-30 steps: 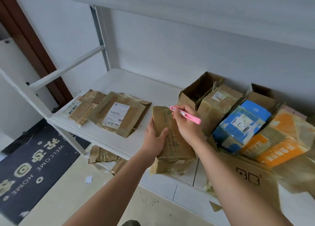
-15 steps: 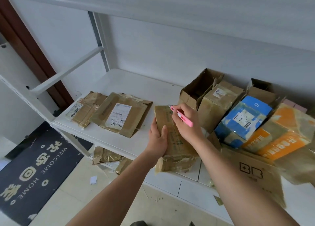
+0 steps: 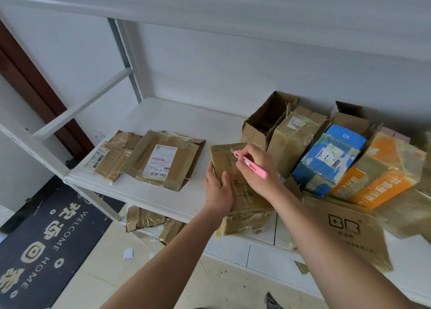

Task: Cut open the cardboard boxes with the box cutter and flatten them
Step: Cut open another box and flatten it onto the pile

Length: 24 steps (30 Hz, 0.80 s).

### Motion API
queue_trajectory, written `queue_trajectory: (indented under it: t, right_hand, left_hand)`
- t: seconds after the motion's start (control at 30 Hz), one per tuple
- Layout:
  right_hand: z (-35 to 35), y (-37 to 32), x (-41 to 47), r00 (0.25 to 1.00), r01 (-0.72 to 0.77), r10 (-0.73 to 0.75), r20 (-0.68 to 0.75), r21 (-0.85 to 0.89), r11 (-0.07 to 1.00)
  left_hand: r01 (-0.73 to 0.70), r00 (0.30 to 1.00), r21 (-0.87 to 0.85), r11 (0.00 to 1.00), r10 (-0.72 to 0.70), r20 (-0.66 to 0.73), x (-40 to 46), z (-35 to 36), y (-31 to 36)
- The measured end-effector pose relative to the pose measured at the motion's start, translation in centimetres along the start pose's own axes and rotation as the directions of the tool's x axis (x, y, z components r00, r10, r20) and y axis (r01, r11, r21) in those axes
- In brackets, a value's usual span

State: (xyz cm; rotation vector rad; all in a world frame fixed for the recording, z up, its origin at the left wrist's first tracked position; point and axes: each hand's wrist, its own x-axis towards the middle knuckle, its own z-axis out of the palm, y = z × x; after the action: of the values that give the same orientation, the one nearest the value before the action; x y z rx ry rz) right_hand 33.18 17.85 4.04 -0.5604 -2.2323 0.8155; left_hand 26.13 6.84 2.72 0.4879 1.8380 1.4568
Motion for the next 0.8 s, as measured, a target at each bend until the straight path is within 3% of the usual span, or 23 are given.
queue_trajectory:
  t: [0.43, 0.8]
  right_hand:
    - [-1.8, -2.0, -3.5, 0.977, -0.188, 0.189, 0.102, -0.019, 0.982]
    - [-4.2, -4.8, -10.2, 0.977, -0.179, 0.169, 0.127, 0.067, 0.982]
  left_hand:
    - [-0.002, 1.000, -0.004, 1.000, 0.001, -0.016, -0.1, 0.2, 0.2]
    - [0.010, 0.999, 0.014, 1.000, -0.010, -0.039, -0.1, 0.2, 0.0]
